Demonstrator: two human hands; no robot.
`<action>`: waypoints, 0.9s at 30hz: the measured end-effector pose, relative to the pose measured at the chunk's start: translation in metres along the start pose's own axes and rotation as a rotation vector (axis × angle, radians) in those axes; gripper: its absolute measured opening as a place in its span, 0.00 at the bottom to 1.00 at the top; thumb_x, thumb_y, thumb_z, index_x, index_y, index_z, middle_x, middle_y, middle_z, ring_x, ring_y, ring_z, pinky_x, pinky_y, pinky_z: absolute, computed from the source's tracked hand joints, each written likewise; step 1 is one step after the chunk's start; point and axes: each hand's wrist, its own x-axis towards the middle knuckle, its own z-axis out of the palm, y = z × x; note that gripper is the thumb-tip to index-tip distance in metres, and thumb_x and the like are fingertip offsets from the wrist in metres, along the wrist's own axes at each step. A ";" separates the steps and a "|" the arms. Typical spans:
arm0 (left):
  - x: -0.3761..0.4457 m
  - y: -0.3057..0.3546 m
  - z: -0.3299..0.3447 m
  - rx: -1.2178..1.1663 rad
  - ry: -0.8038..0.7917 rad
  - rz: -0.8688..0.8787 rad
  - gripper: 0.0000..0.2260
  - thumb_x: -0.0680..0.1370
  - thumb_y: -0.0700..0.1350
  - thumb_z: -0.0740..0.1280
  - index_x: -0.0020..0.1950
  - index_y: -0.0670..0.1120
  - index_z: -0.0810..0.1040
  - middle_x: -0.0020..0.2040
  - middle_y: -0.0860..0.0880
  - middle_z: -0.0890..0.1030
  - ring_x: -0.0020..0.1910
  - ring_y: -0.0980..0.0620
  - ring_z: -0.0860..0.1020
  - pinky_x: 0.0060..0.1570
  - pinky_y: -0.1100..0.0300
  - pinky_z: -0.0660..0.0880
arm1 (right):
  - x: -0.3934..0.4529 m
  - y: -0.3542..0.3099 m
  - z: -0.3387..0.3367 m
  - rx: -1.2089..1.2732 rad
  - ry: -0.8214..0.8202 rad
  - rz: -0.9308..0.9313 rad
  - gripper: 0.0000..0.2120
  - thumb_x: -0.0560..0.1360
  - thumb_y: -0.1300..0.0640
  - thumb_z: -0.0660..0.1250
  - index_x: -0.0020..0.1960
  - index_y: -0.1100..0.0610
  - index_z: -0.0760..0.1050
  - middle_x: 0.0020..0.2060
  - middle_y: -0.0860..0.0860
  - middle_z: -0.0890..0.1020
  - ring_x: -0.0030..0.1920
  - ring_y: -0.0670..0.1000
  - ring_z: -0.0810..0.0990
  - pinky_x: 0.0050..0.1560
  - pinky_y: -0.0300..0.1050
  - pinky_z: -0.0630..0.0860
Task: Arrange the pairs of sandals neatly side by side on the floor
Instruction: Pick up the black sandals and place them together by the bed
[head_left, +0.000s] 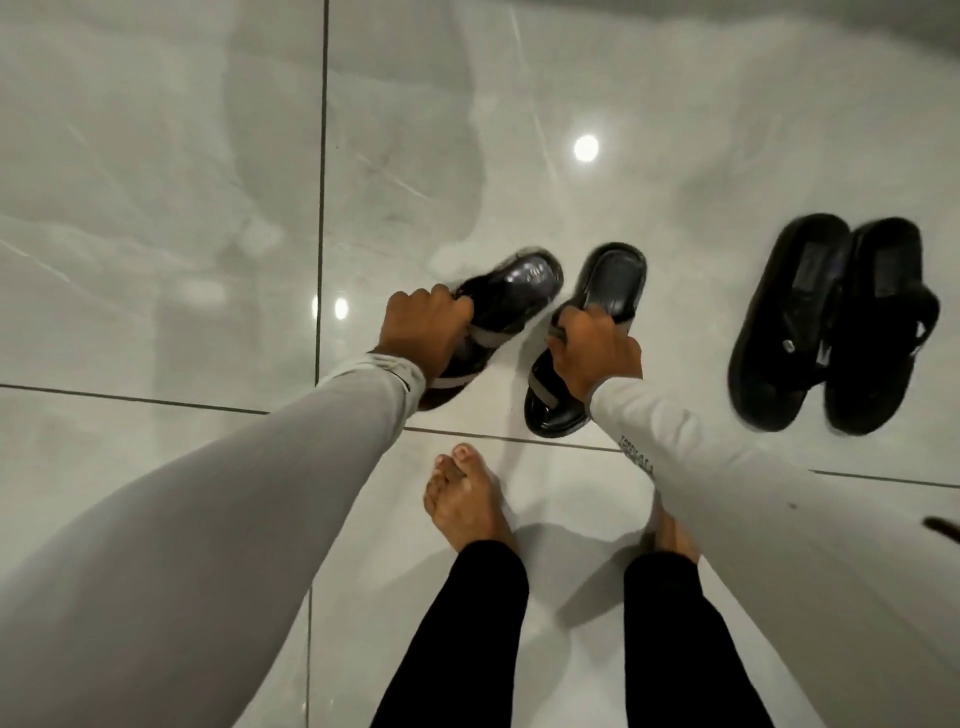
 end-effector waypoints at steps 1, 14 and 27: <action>0.005 0.001 -0.003 -0.062 -0.022 -0.022 0.13 0.83 0.48 0.61 0.65 0.43 0.74 0.58 0.40 0.79 0.55 0.37 0.81 0.46 0.50 0.71 | 0.004 -0.003 -0.004 0.000 0.007 -0.019 0.13 0.81 0.51 0.61 0.60 0.58 0.74 0.62 0.58 0.75 0.57 0.65 0.80 0.52 0.58 0.77; 0.020 0.051 -0.017 -0.189 0.065 0.011 0.13 0.84 0.50 0.61 0.63 0.44 0.74 0.56 0.40 0.81 0.54 0.37 0.81 0.51 0.47 0.76 | 0.017 0.021 -0.029 -0.076 0.037 -0.176 0.16 0.77 0.65 0.64 0.64 0.58 0.73 0.65 0.58 0.72 0.56 0.64 0.78 0.48 0.54 0.77; 0.014 0.072 -0.019 -0.239 0.066 -0.055 0.19 0.83 0.53 0.62 0.71 0.46 0.65 0.55 0.39 0.82 0.52 0.36 0.81 0.45 0.47 0.72 | 0.001 0.045 -0.030 0.034 0.044 -0.267 0.24 0.72 0.69 0.67 0.67 0.57 0.70 0.66 0.56 0.71 0.54 0.65 0.79 0.51 0.58 0.80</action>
